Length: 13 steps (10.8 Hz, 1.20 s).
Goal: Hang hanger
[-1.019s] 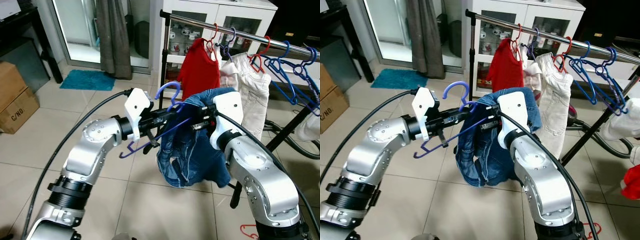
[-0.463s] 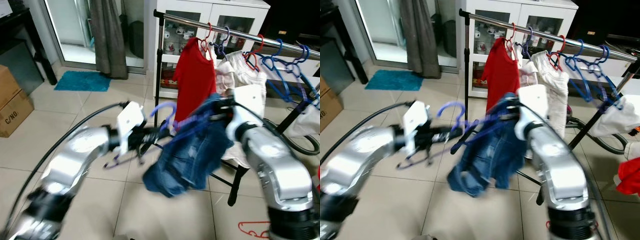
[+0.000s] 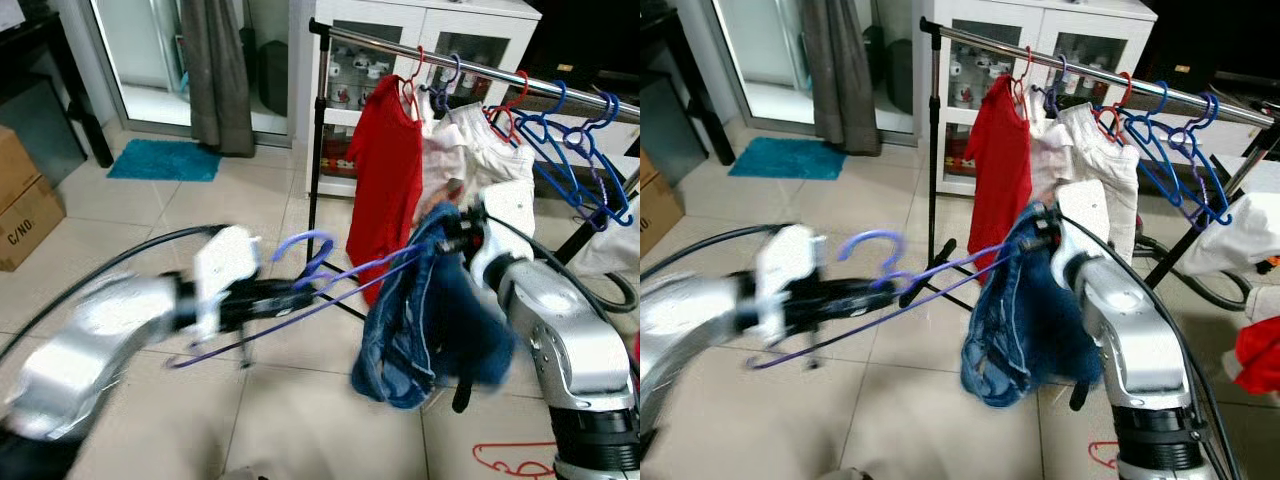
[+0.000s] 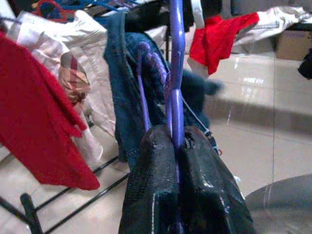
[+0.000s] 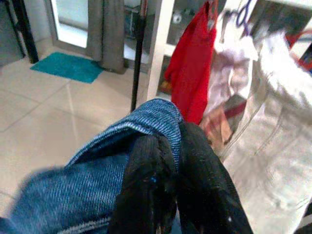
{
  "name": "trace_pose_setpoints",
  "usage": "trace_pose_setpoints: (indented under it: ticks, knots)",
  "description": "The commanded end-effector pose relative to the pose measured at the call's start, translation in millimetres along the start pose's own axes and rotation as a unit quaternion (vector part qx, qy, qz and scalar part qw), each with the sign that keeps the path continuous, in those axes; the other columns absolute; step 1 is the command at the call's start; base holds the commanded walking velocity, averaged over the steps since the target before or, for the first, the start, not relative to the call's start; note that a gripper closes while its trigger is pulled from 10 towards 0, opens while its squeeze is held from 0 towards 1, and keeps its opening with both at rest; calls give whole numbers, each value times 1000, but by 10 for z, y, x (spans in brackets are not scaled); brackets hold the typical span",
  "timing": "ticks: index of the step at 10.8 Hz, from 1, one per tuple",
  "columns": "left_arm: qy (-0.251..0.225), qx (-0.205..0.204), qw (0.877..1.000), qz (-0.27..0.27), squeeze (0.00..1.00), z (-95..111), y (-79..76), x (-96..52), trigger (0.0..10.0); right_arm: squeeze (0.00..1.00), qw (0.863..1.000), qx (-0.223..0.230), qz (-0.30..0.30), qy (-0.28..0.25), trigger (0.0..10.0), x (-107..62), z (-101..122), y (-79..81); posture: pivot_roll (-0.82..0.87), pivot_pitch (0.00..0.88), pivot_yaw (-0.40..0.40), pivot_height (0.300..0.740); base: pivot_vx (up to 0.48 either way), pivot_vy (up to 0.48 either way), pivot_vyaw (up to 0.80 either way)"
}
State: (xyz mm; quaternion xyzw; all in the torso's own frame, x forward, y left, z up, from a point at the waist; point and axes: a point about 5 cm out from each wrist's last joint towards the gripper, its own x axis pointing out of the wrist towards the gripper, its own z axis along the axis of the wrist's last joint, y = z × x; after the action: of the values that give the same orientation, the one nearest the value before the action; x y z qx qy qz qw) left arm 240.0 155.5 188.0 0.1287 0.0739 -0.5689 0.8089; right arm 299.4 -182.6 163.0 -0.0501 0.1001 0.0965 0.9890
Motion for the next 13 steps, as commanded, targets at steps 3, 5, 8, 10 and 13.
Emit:
trace_pose_setpoints:
  ticks: [3, 5, 8, 10, 13]
  knots:
    - [-13, 12, 999, 44, 0, 112, 16, -159, 0, 0, 997, 38, -73, 1, 0, -110, -96, -400, 64, 0, -77, 740, 0, 0, 0]
    - [26, 21, 994, 103, 0, 2, 159, -115, 0, 0, 998, 5, -54, -27, 0, -140, 17, -325, 55, 0, -71, 740, 0, 0, 0]
    - [129, 80, 981, 122, 0, -272, 367, 230, 0, 0, 994, -83, -8, -64, 0, -143, 290, -138, 32, 0, -56, 740, 0, 0, 0]
    - [102, 104, 981, 131, 0, -168, 460, 338, 0, 0, 987, -157, -11, -27, 0, -148, 153, -115, 22, 0, -40, 740, 0, 0, 0]
    - [85, 128, 984, 90, 0, -146, 453, 461, 0, 0, 982, -187, 6, 19, 0, -64, -34, 47, 19, 0, -32, 740, 0, 0, 0]
